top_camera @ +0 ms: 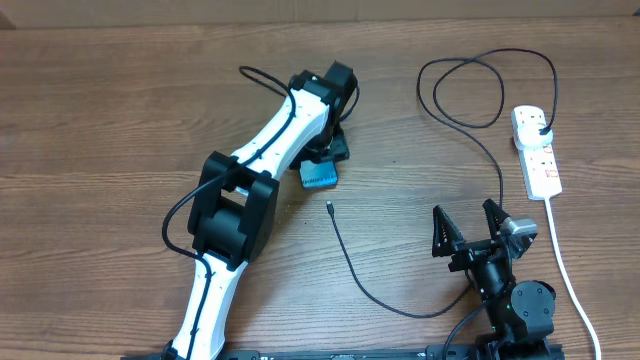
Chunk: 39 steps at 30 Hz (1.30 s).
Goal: Plug charger to phone and switch on socket
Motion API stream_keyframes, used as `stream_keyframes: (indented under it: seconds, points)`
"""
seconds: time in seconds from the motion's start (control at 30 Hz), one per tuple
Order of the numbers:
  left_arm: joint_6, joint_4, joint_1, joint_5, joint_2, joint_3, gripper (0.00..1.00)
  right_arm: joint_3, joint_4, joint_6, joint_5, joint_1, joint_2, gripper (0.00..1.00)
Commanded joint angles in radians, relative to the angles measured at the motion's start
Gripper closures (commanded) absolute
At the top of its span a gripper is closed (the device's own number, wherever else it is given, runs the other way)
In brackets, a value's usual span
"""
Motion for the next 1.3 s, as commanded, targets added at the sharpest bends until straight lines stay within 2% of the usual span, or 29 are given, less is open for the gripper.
stream_keyframes:
  seconds: [0.0,0.13,0.2,0.37,0.47,0.53,0.6,0.73,0.93,1.27]
  points:
    - [-0.015,0.018,-0.001,0.037,-0.003,-0.023,0.74,0.007,0.005,-0.001,0.000,-0.003,-0.007,0.00]
    - [-0.023,0.019,-0.002,0.030,-0.003,-0.037,0.71,0.007,0.005,0.000,-0.014,-0.003,-0.007,0.00]
    - [-0.037,0.046,-0.002,0.029,-0.003,-0.074,0.66,0.007,0.007,0.019,-0.068,-0.003,-0.007,0.00]
    - [-0.070,0.127,-0.002,0.030,-0.003,-0.172,0.58,0.007,0.020,0.210,-0.212,-0.003,-0.007,0.00]
    - [-0.074,0.191,-0.002,0.045,-0.003,-0.229,0.33,0.007,0.021,0.219,-0.232,-0.003,-0.007,0.00]
    - [-0.074,0.255,-0.002,0.070,-0.003,-0.283,0.18,0.007,0.023,0.220,-0.325,-0.003,-0.007,0.00]
    - [-0.074,0.287,-0.002,0.082,-0.003,-0.315,0.18,0.007,0.030,0.265,-0.387,-0.003,-0.007,0.00]
    - [-0.059,0.319,0.010,0.128,-0.003,-0.343,0.19,0.008,0.029,0.455,-0.546,-0.003,-0.007,0.00]
    - [-0.076,0.277,0.015,0.141,-0.003,-0.343,0.26,0.007,0.030,0.738,-0.597,-0.003,-0.007,0.00]
    - [-0.085,0.233,0.015,0.142,-0.003,-0.343,0.28,0.007,0.023,0.756,-0.598,-0.003,-0.007,0.00]
